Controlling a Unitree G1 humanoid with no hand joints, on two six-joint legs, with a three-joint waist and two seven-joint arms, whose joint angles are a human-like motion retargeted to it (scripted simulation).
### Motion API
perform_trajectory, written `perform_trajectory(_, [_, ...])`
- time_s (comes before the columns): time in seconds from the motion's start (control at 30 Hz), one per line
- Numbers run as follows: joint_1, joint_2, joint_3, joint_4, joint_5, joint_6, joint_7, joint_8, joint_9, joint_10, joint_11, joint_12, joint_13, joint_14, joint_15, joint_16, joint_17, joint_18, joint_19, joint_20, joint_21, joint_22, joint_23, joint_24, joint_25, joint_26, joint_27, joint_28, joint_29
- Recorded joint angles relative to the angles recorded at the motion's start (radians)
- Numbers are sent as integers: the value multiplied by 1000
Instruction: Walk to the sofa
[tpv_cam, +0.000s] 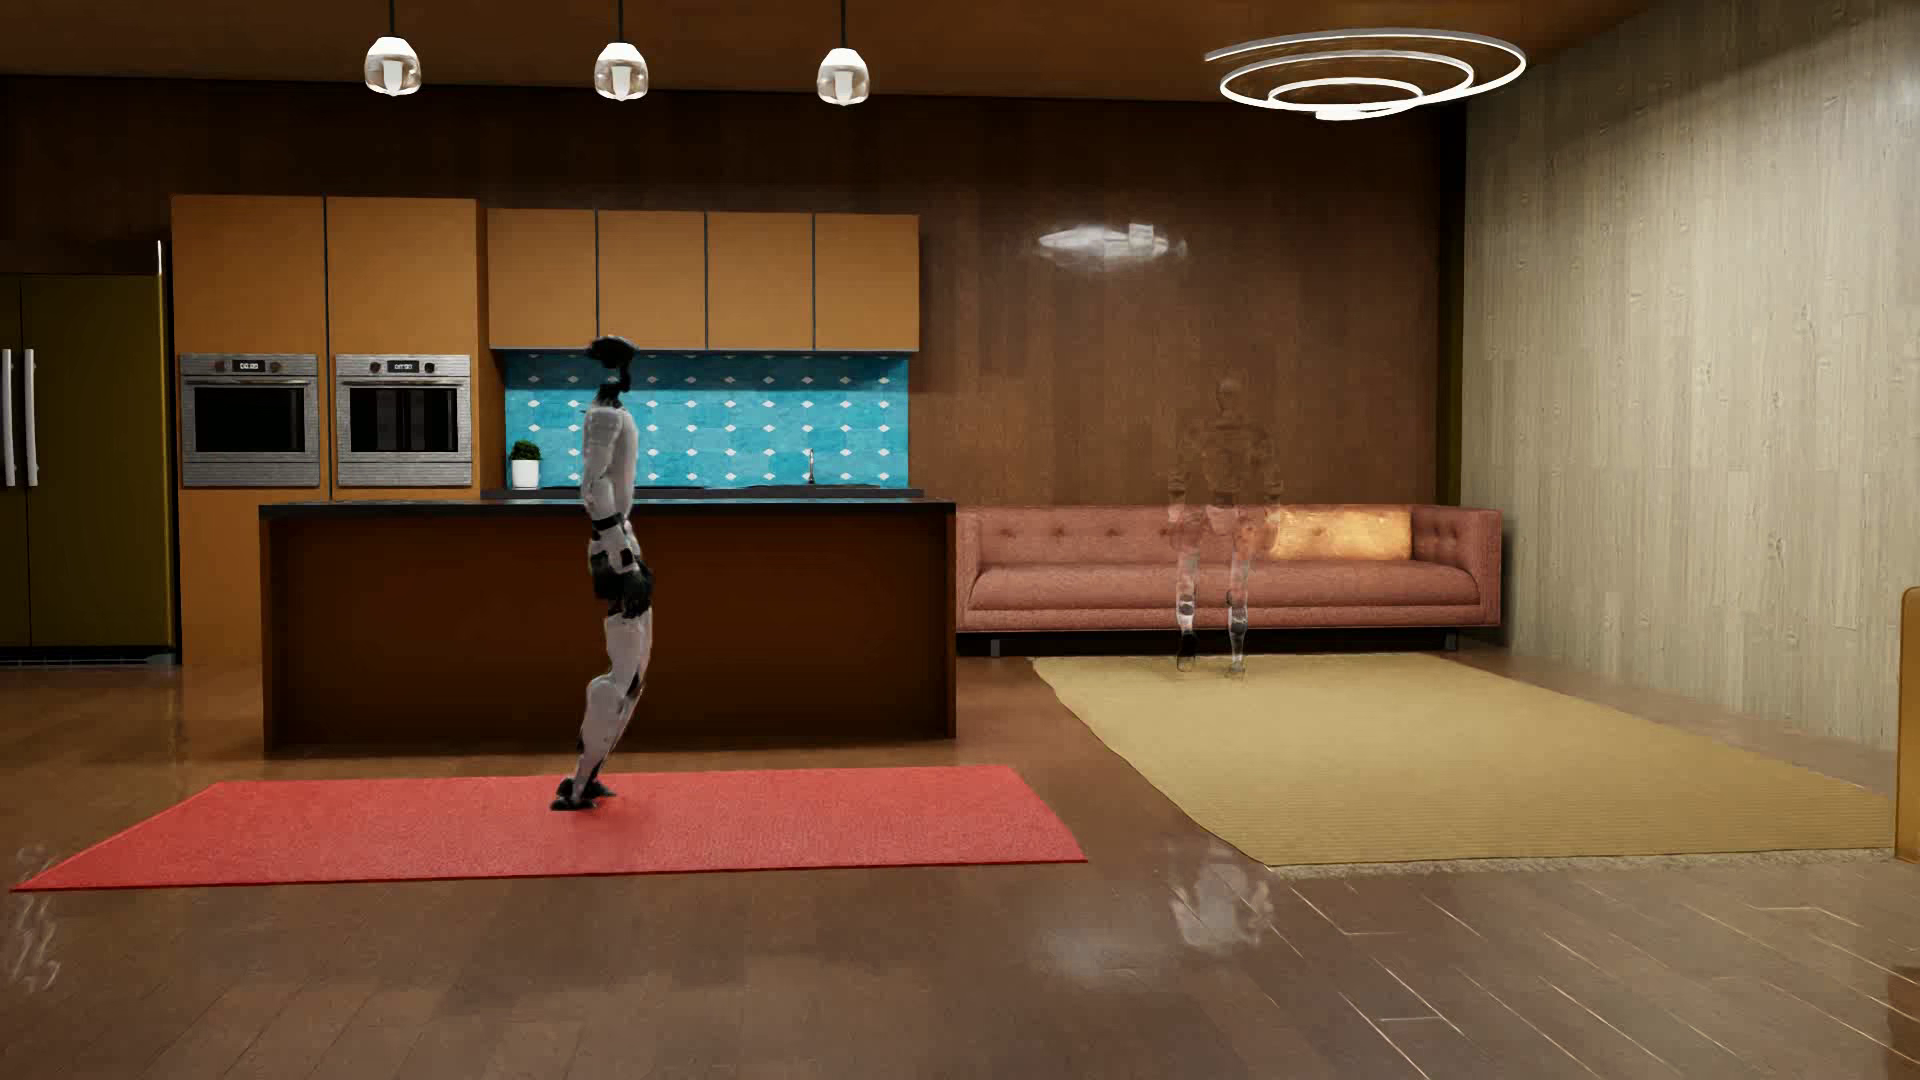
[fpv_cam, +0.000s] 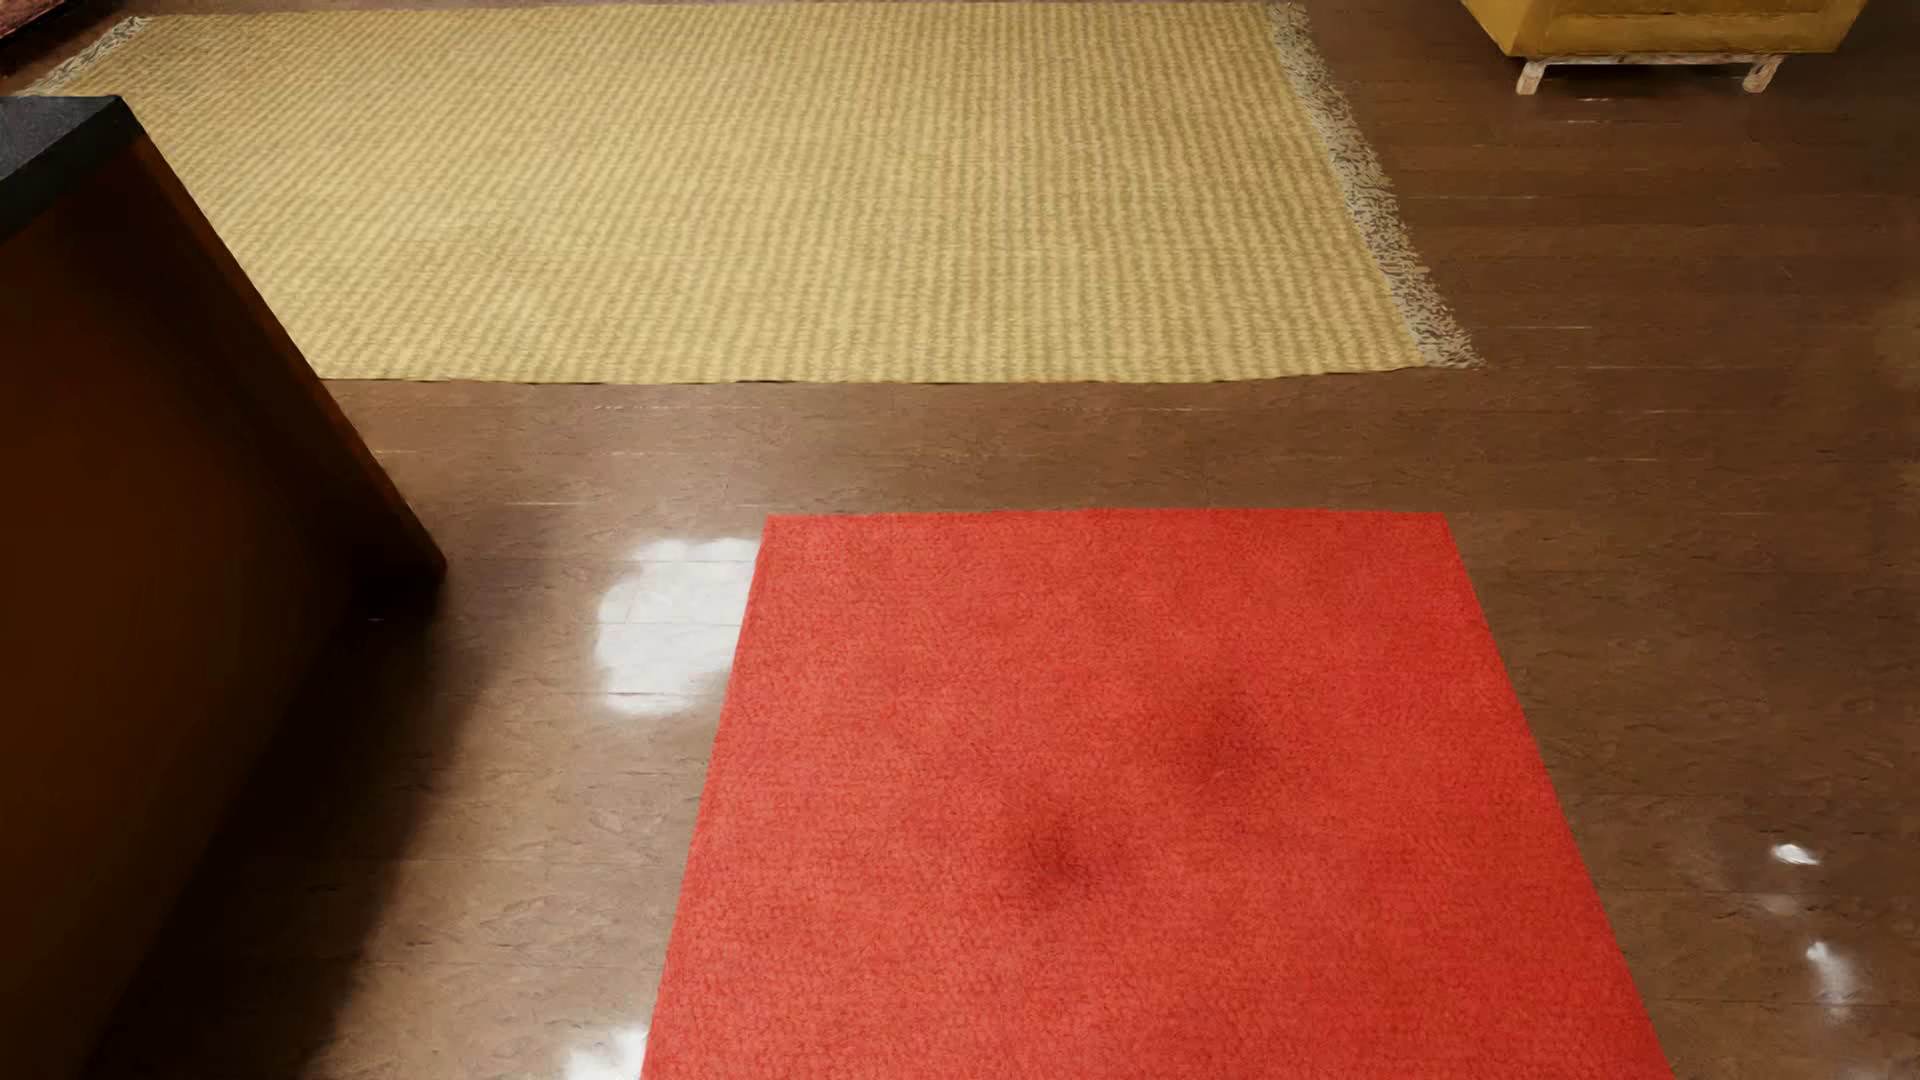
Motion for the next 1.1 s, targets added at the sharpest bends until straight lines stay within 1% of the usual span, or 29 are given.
perform_trajectory(0.03, [-25,-27,26,-10,-4,-1,0,0,-4,14,23,-8,6,16,-24,-3,-3,0,0,-5,-67,2,13,0,0,0,0,0,0])
perform_trajectory(0.07, [-16,12,-31,-25,-6,-15,0,0,-18,26,-65,13,38,9,-75,1,2,0,0,-2,-96,-8,9,0,0,0,0,0,0])
perform_trajectory(0.1, [-22,-41,5,-18,2,-3,0,0,-2,36,266,0,34,21,-201,5,-5,0,0,-5,-74,-17,5,0,0,0,0,0,0])
perform_trajectory(0.13, [-15,-87,2,-23,-1,-4,0,0,8,53,334,-2,45,12,-226,8,-5,0,0,-10,-80,-33,6,0,0,0,0,0,0])
perform_trajectory(0.17, [15,-156,-11,-34,-13,-13,0,0,23,37,455,0,55,-42,-217,13,-7,0,0,17,-75,-61,-4,0,0,0,0,0,0])
perform_trajectory(0.2, [62,-199,-14,-46,-28,-27,0,0,57,44,574,-18,65,-67,-190,28,7,0,0,-25,-96,-64,21,0,0,0,0,0,0])
perform_trajectory(0.23, [88,-269,-37,-32,-28,-25,0,0,76,43,688,-38,67,-84,-178,38,14,0,0,-35,-84,-71,21,0,0,0,0,0,0])
perform_trajectory(0.3, [117,-387,-137,-5,-31,0,0,0,55,14,689,-70,102,-142,-168,25,8,0,0,-17,-79,-60,17,0,0,0,0,0,0])
perform_trajectory(0.33, [180,-410,-158,-2,-38,-2,0,0,67,-19,618,-78,124,-174,-151,26,4,0,0,-14,-67,-78,21,0,0,0,0,0,0])
perform_trajectory(0.4, [257,-512,-194,17,-45,6,0,0,64,-58,510,-105,147,-267,-37,29,-3,0,0,6,-84,-104,39,0,0,0,0,0,0])
perform_trajectory(0.47, [335,-583,-224,23,-54,5,0,0,73,-66,417,-134,147,-341,35,34,0,0,0,31,-89,-117,91,0,0,0,0,0,0])
perform_trajectory(0.53, [395,-625,-260,37,-62,5,0,0,81,-65,392,-152,152,-355,25,38,-1,0,0,32,-99,-107,108,0,0,0,0,0,0])
perform_trajectory(0.57, [425,-639,-282,51,-62,8,0,0,80,-67,440,-145,159,-335,33,30,-4,0,0,39,-96,-89,107,0,0,0,0,0,0])
perform_trajectory(0.6, [435,-661,-309,71,-58,21,0,0,78,-41,526,-142,156,-290,31,35,-13,0,0,-5,-84,-73,108,0,0,0,0,0,0])
perform_trajectory(0.63, [430,-668,-321,104,-39,48,0,0,75,6,590,-123,145,-199,6,17,-14,0,0,-5,-58,-34,128,0,0,0,0,0,0])
perform_trajectory(0.67, [435,-626,-316,116,-23,52,0,0,79,96,640,-77,141,-67,-33,17,-20,0,0,-1,-72,-49,127,0,0,0,0,0,0])
perform_trajectory(0.7, [370,-591,-300,129,-12,46,0,0,60,235,656,-40,138,100,-80,7,-9,0,0,1,-93,-28,126,0,0,0,0,0,0])
perform_trajectory(0.73, [292,-536,-244,133,18,46,0,0,71,416,648,-28,126,226,-115,15,-3,0,0,-42,-116,-19,122,0,0,0,0,0,0])
perform_trajectory(0.77, [156,-498,-212,136,33,40,0,0,67,648,643,-1,109,239,-157,24,7,0,0,-32,-124,-36,92,0,0,0,0,0,0])
perform_trajectory(0.8, [59,-404,-176,129,38,28,0,0,78,808,603,7,98,222,-178,26,3,0,0,-75,-121,-2,63,0,0,0,0,0,0])
perform_trajectory(0.83, [-44,-323,-95,101,38,7,0,0,90,878,550,32,82,219,-180,18,7,0,0,-24,-140,7,20,0,0,0,0,0,0])
perform_trajectory(0.87, [-146,-243,-30,88,36,-10,0,0,90,851,490,64,63,223,-186,29,1,0,0,-3,-132,-12,-24,0,0,0,0,0,0])
perform_trajectory(0.9, [-211,-135,31,68,25,-28,0,0,94,721,418,84,59,285,-193,30,0,0,0,6,-159,3,-54,0,0,0,0,0,0])
perform_trajectory(0.93, [-251,-32,78,53,14,-40,0,0,104,532,351,93,52,387,-199,44,-13,0,0,-51,-167,16,-108,0,0,0,0,0,0])
perform_trajectory(0.97, [-302,33,123,57,3,-49,0,0,100,346,321,109,36,440,-223,50,-20,0,0,-50,-183,13,-136,0,0,0,0,0,0])
perform_trajectory(1.0, [-337,96,158,60,0,-50,0,0,91,168,288,129,16,375,-263,56,-31,0,0,-46,-186,5,-164,0,0,0,0,0,0])
perform_trajectory(1.03, [-360,153,169,60,4,-50,0,0,81,31,270,143,-13,150,-308,55,-40,0,0,-31,-190,17,-171,0,0,0,0,0,0])
perform_trajectory(1.07, [-374,208,179,58,2,-54,0,0,70,-21,264,150,-30,-79,-343,51,-48,0,0,-52,-194,36,-179,0,0,0,0,0,0])
perform_trajectory(1.1, [-397,234,210,69,-1,-56,0,0,66,-9,279,154,-38,-130,-358,51,-41,0,0,-73,-219,43,-169,0,0,0,0,0,0])
